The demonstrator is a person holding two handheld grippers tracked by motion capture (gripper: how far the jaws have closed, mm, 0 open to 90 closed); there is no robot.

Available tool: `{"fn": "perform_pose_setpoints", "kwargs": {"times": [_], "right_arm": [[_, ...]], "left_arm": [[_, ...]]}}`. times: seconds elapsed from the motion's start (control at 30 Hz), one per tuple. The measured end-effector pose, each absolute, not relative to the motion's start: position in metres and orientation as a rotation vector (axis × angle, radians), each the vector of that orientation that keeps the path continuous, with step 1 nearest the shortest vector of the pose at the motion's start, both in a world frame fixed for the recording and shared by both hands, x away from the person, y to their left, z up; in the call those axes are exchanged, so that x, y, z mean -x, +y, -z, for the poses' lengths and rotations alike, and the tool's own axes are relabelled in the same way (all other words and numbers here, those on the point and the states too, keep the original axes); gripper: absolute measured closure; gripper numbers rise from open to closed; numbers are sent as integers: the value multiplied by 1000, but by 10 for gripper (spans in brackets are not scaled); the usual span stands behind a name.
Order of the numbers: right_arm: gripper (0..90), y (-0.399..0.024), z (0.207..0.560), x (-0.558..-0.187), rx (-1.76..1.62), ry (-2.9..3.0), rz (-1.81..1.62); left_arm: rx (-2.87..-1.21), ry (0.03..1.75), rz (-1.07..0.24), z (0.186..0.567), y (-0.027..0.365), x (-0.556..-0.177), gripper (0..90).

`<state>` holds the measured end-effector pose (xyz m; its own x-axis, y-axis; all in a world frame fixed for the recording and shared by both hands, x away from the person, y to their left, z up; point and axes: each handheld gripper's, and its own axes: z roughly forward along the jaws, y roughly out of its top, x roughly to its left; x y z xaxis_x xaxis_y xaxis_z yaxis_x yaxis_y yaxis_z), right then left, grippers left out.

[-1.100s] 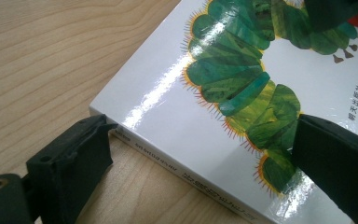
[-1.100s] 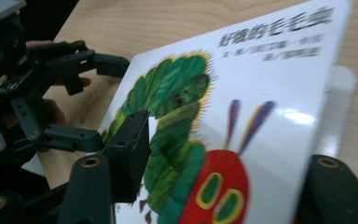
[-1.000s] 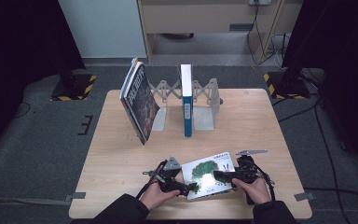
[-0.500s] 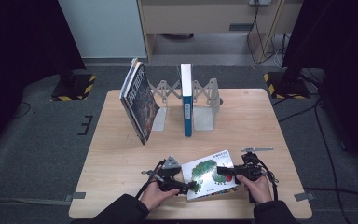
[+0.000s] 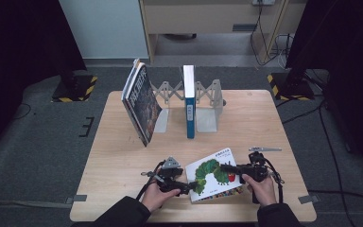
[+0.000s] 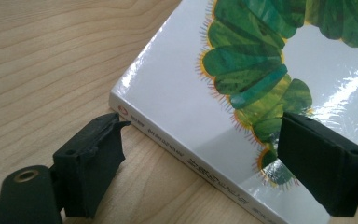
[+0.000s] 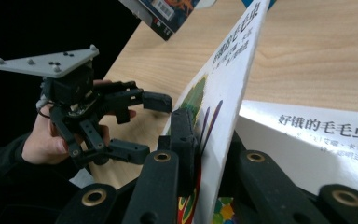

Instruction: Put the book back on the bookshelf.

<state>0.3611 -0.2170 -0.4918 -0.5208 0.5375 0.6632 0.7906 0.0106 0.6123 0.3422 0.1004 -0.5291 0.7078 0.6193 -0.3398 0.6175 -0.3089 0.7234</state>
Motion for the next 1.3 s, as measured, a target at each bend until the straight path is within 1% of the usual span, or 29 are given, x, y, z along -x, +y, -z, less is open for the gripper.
{"fn": "perform_pose_setpoints", "kwargs": {"times": [0.2,0.43,0.57,0.63,0.77,0.9,1.17,1.2,1.23,1.3], "right_arm": [[847,-221,481,-358,1350,-2052,1636],[876,-220,473,-354,1268,-2035,1742],[879,-220,473,-355,1257,-2036,1748],[878,-220,475,-355,1268,-2031,1745],[864,-221,478,-357,1321,-2053,1719],[797,-221,480,-356,1386,-2155,1670],[594,-212,487,-357,1464,-2397,1516],[594,-212,487,-357,1464,-2397,1516],[551,-210,490,-357,1477,-2433,1494],[499,-209,492,-358,1488,-2462,1467]], "left_arm": [[-2000,943,34,531,99,-342,127],[-1952,904,90,536,94,-346,112],[-1936,869,120,540,90,-348,75],[-1939,858,143,540,89,-349,89],[-1943,857,138,540,88,-348,110],[-1937,868,136,540,88,-349,123],[-1934,870,138,540,88,-349,126],[-1934,870,138,540,88,-349,126],[-1934,870,138,540,88,-349,126],[-1934,870,138,540,88,-349,125]]}}
